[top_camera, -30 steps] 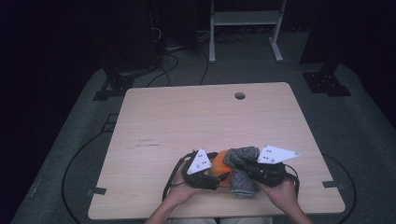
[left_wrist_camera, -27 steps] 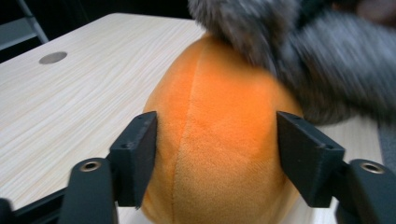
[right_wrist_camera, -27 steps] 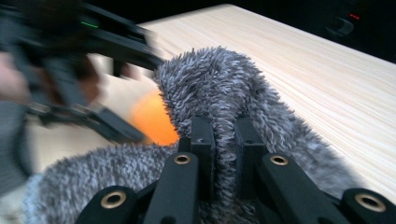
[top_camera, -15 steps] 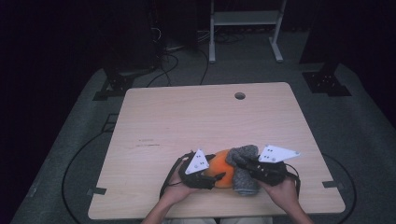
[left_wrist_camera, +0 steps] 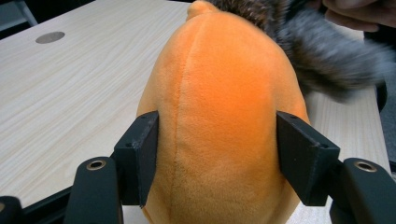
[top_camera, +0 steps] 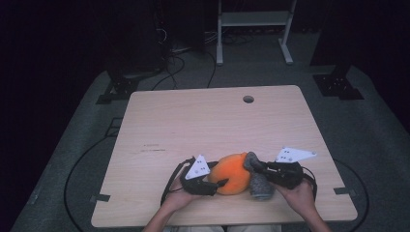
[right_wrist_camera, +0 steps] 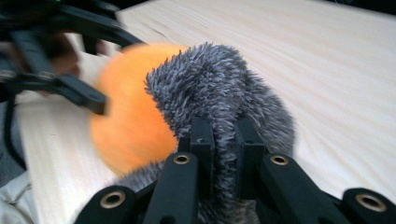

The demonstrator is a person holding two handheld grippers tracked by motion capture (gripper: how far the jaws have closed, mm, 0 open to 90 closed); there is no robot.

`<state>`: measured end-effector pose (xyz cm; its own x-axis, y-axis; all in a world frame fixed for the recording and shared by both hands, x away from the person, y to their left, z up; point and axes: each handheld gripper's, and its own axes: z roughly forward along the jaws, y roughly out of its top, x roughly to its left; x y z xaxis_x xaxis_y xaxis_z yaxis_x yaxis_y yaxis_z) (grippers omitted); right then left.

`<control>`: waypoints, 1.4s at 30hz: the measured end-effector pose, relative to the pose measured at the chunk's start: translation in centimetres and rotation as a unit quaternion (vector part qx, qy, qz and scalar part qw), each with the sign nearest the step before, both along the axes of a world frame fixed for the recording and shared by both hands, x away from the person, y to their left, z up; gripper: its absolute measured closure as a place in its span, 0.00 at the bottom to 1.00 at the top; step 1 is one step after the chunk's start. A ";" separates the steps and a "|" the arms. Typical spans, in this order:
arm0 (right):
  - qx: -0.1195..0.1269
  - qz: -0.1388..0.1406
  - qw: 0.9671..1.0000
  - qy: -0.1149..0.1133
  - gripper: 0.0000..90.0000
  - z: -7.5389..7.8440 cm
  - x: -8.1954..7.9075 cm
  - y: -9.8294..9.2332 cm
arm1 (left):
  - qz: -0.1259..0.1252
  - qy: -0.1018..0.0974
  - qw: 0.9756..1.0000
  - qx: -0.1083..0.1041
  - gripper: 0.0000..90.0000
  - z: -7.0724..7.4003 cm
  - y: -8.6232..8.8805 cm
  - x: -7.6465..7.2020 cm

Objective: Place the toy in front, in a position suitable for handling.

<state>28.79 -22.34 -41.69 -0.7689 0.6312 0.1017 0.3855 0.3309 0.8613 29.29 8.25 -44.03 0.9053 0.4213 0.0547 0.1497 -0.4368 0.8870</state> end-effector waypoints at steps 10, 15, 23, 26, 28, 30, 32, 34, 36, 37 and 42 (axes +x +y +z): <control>0.039 0.000 0.999 0.012 0.90 -0.1 0.4 0.0 | -0.006 -0.002 1.000 0.000 0.38 -0.1 -0.1 -0.2; 0.043 -0.020 0.999 0.023 0.90 -0.1 0.3 -0.4 | -0.013 -0.026 1.000 0.008 0.37 -0.2 -0.8 -0.8; 0.040 -0.014 0.999 0.009 0.90 0.0 0.2 -0.3 | -0.015 -0.036 0.999 0.010 0.37 -0.1 -1.2 -1.2; 0.045 -0.026 0.998 0.018 0.90 0.0 0.2 -1.0 | -0.016 -0.037 0.999 0.008 0.36 -0.1 -1.5 -1.2; 0.054 -0.013 0.998 -0.003 0.90 0.7 -0.3 -0.8 | -0.022 -0.046 0.999 0.008 0.36 -0.1 -1.8 -1.4; 0.066 0.005 0.997 -0.027 0.90 1.7 -0.9 -0.1 | -0.028 -0.054 0.998 0.012 0.36 -0.1 -2.2 -1.7; 0.050 0.014 0.998 -0.033 0.90 1.8 -0.9 0.5 | -0.031 -0.062 0.997 0.017 0.36 0.0 -2.4 -1.9; 0.043 0.000 0.999 -0.017 0.90 0.9 -0.3 0.2 | -0.032 -0.057 0.998 0.011 0.36 0.0 -2.3 -1.8; 0.038 -0.018 0.999 -0.001 0.90 0.4 0.3 -0.6 | -0.029 -0.054 0.998 0.007 0.36 0.0 -2.3 -1.7; 0.037 -0.028 0.999 0.006 0.90 0.4 0.4 -1.0 | -0.031 -0.055 0.998 0.010 0.36 0.0 -2.3 -1.7; 0.058 -0.008 0.998 -0.024 0.90 1.8 -0.6 -0.8 | -0.037 -0.063 0.997 0.011 0.36 0.0 -2.7 -2.0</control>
<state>28.16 -23.09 -39.88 -0.7645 0.6298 0.1375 0.3470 0.2222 0.9112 27.27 5.51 -44.04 0.9191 0.3519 0.1774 0.0055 -0.4615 0.8871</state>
